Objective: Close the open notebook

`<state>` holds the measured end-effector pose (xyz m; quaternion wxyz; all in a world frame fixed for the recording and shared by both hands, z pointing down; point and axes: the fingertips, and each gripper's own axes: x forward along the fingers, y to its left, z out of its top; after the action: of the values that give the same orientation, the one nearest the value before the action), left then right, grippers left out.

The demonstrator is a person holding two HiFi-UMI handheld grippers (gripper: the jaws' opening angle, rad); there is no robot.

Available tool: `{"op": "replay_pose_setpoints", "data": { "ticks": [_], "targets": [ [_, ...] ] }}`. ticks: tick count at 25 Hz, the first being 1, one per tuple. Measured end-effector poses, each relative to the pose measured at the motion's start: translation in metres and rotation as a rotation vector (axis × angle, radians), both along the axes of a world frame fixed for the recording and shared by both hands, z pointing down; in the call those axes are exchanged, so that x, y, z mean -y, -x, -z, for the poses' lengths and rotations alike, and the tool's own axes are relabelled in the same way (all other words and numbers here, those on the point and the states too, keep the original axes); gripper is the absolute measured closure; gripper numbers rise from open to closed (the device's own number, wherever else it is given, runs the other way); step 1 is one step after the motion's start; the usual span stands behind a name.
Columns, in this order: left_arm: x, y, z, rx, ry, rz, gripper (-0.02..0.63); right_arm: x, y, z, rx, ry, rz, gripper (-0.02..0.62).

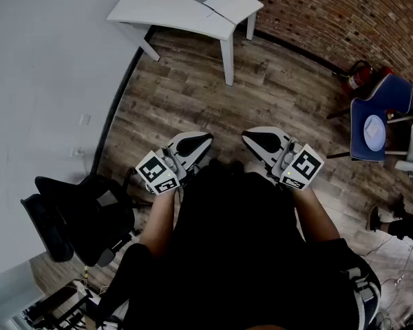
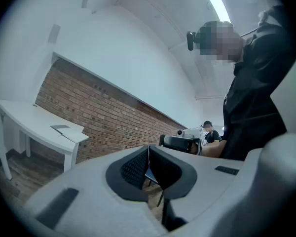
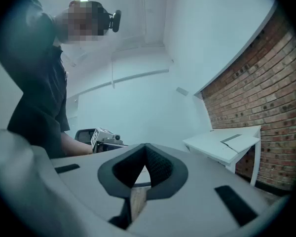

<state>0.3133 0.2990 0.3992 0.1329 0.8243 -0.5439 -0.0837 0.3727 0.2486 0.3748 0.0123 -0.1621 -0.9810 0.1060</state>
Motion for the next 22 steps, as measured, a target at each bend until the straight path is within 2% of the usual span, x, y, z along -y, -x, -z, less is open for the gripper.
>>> {"op": "replay_pose_setpoints", "data": {
  "ticks": [5, 11, 17, 22],
  "targets": [
    [-0.012, -0.004, 0.001, -0.009, -0.006, 0.011, 0.586, -0.009, -0.001, -0.005, -0.024, -0.018, 0.026, 0.589],
    [-0.015, -0.008, 0.006, 0.0, -0.02, 0.006, 0.586, -0.016, -0.003, 0.01, 0.001, -0.061, 0.05, 0.589],
    [-0.019, -0.006, 0.011, 0.006, -0.018, 0.01, 0.586, -0.005, -0.007, 0.007, -0.001, -0.045, 0.004, 0.589],
    [-0.02, 0.002, 0.019, 0.017, -0.027, 0.014, 0.586, 0.012, -0.012, 0.016, 0.032, -0.08, -0.032, 0.589]
  ]
}}
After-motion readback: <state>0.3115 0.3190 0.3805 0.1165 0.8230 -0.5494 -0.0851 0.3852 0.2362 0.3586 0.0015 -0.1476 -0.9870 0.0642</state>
